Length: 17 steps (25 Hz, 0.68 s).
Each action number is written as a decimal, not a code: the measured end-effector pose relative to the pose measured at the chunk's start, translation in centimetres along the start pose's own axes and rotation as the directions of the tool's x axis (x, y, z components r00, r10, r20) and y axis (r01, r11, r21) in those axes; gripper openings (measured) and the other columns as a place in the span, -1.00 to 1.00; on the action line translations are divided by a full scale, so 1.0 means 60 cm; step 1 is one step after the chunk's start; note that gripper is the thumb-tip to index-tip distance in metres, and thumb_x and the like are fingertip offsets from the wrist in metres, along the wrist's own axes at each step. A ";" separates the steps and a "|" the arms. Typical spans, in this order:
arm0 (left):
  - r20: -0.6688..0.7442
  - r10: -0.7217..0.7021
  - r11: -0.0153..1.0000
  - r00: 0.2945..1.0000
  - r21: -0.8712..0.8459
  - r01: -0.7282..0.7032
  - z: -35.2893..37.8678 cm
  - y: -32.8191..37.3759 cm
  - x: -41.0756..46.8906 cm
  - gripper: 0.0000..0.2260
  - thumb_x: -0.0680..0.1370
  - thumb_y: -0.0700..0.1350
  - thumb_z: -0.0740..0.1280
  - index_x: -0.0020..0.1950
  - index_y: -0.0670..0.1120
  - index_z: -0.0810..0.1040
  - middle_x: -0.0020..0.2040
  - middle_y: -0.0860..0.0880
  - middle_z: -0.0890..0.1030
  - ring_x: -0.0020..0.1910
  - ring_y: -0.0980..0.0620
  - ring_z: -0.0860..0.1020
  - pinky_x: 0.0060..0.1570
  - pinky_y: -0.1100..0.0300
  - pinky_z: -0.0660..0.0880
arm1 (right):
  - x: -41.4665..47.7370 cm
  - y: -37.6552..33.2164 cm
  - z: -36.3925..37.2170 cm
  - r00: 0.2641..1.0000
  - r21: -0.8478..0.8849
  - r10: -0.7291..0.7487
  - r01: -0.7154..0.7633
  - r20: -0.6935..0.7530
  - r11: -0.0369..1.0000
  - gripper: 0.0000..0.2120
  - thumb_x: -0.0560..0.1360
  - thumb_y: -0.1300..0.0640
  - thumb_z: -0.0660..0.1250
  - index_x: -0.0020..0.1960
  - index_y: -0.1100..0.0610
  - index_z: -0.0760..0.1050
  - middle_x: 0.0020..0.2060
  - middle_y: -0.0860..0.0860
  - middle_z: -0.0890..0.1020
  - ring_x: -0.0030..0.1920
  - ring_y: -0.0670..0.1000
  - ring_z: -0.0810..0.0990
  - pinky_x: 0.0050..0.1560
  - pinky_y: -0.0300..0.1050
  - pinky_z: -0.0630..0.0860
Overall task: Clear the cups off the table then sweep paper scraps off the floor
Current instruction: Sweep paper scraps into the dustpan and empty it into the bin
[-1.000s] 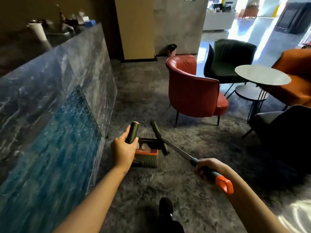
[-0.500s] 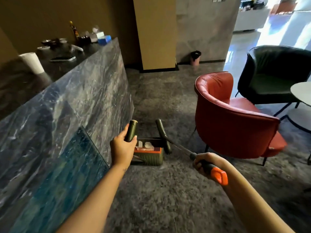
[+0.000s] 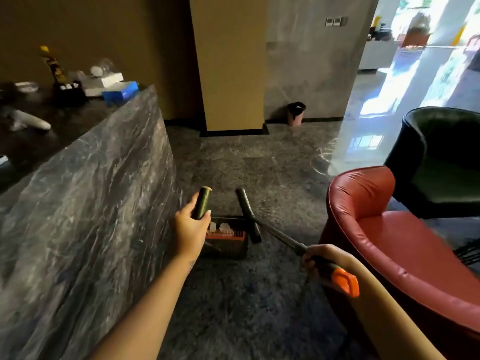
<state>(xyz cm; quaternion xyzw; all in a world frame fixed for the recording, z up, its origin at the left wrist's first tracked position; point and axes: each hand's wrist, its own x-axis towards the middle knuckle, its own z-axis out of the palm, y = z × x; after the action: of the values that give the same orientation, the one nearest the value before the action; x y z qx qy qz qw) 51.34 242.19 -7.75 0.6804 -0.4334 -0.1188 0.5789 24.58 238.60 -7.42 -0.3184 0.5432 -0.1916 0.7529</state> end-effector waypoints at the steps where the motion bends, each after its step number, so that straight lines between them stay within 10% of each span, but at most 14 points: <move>1: 0.020 0.003 1.000 1.000 0.002 -0.003 0.037 -0.004 0.061 -0.54 0.45 -0.34 0.41 0.34 -0.21 0.46 0.14 -0.08 0.60 0.06 0.12 0.53 0.02 0.41 0.39 | 0.039 -0.048 -0.004 1.000 0.009 0.005 -0.005 -0.011 1.000 -0.74 0.56 0.38 0.06 -0.30 0.26 0.31 -0.65 0.06 0.38 -0.71 -0.11 0.36 -0.70 -0.38 0.27; 10: 0.092 -0.037 0.997 0.995 -0.059 0.042 0.469 -0.113 0.612 -0.52 0.47 -0.31 0.40 0.38 -0.12 0.44 0.11 -0.24 0.62 0.04 -0.29 0.59 0.02 -0.17 0.55 | 0.514 -0.482 -0.097 0.998 0.022 -0.005 0.007 -0.061 1.000 -0.74 0.54 0.38 0.05 -0.31 0.27 0.32 -0.45 0.11 0.37 -0.70 -0.11 0.37 -0.70 -0.38 0.27; 17: 0.194 -0.009 0.994 0.981 -0.106 0.030 0.787 -0.128 1.007 -0.50 0.46 -0.34 0.39 0.39 -0.14 0.42 0.16 -0.02 0.56 0.09 0.06 0.56 -0.07 0.55 0.37 | 0.795 -0.841 -0.199 0.996 0.112 0.006 0.005 -0.094 0.994 -0.80 0.53 0.40 0.07 -0.23 0.27 0.35 -0.48 0.12 0.37 -0.70 -0.08 0.36 -0.68 -0.39 0.26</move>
<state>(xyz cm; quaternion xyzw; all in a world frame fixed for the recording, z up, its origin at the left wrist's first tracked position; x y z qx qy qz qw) 59.53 165.56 -8.31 0.6375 -0.4737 -0.2132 0.5690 32.33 168.58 -8.43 -0.2660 0.5667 -0.2364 0.7431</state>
